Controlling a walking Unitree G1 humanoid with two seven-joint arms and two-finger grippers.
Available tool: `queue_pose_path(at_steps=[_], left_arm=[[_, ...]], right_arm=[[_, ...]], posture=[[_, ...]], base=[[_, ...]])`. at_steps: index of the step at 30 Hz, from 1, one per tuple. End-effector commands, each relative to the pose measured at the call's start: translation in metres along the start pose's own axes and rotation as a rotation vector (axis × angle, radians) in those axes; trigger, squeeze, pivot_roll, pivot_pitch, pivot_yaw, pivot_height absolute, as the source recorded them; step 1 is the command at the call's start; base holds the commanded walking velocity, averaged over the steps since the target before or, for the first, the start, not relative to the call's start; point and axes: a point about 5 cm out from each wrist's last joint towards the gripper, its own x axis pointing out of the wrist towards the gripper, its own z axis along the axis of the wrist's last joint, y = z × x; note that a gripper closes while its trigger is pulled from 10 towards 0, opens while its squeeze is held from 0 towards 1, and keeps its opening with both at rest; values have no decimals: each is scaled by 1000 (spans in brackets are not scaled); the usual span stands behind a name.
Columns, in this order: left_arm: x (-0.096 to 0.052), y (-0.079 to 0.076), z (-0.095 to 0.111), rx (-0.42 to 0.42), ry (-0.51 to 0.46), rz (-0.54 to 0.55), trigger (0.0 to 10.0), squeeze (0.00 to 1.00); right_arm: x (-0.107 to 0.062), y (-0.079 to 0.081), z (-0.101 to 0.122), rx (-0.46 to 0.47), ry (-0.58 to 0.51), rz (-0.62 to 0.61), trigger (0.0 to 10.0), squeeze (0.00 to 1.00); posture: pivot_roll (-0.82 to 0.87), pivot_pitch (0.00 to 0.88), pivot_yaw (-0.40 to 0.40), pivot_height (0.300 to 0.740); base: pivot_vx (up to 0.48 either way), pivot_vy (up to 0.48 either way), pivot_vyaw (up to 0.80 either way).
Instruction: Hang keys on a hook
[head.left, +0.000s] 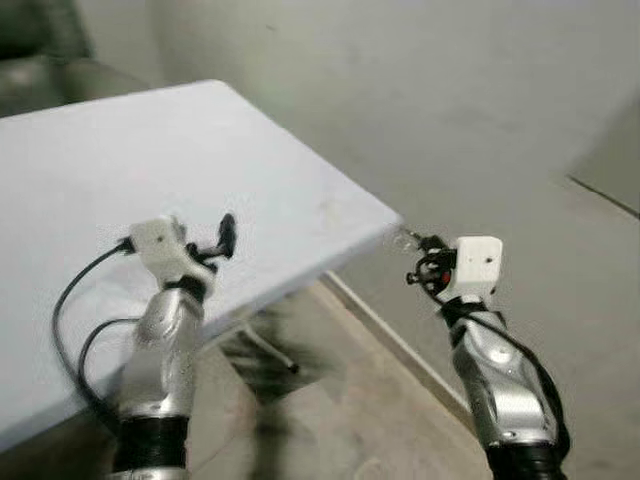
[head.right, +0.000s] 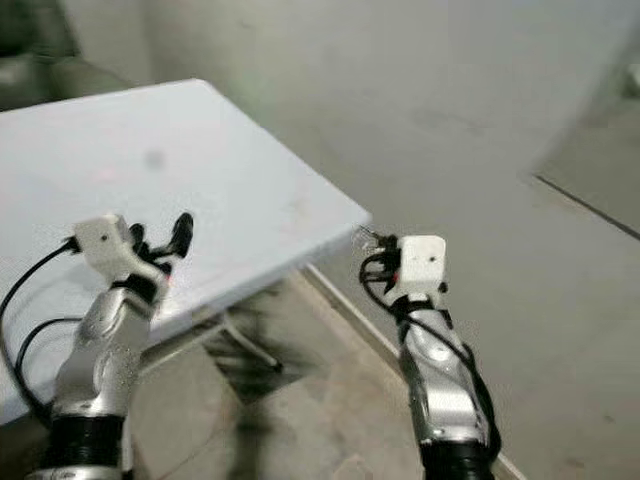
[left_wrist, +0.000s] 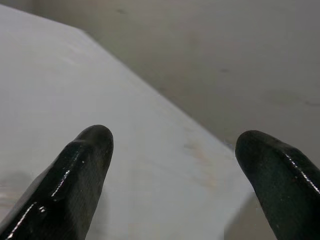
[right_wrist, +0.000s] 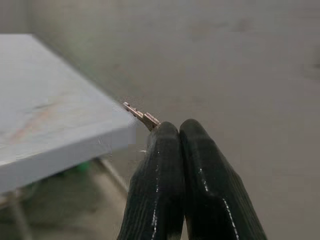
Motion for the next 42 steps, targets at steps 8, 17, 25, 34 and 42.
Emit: queue_pose_path(at_steps=[8,17,25,34,42], left_arm=[[-1,5,2,13,2,19,10000,0],[0,7,3,17,1,22,10000,0],[1,7,4,20,1,27,10000,0],[1,8,6,15,-11,33,10000,0],[1,10,7,17,-8,41,10000,0]], right_arm=[[1,3,3,5,-12,4,10000,0],[3,2,4,6,-17,-3,10000,0],[5,1,6,2,-20,-2,10000,0],[7,0,7,-6,-20,2,10000,0],[9,1,8,-10,-25,5,10000,0]], posture=[[47,34,-79,732],[45,27,-73,732],[44,34,-74,732],[47,39,-77,732],[55,42,-76,732]], base=[[0,0,-688],[0,0,-685],[0,0,-683],[0,0,-685],[0,0,-682]])
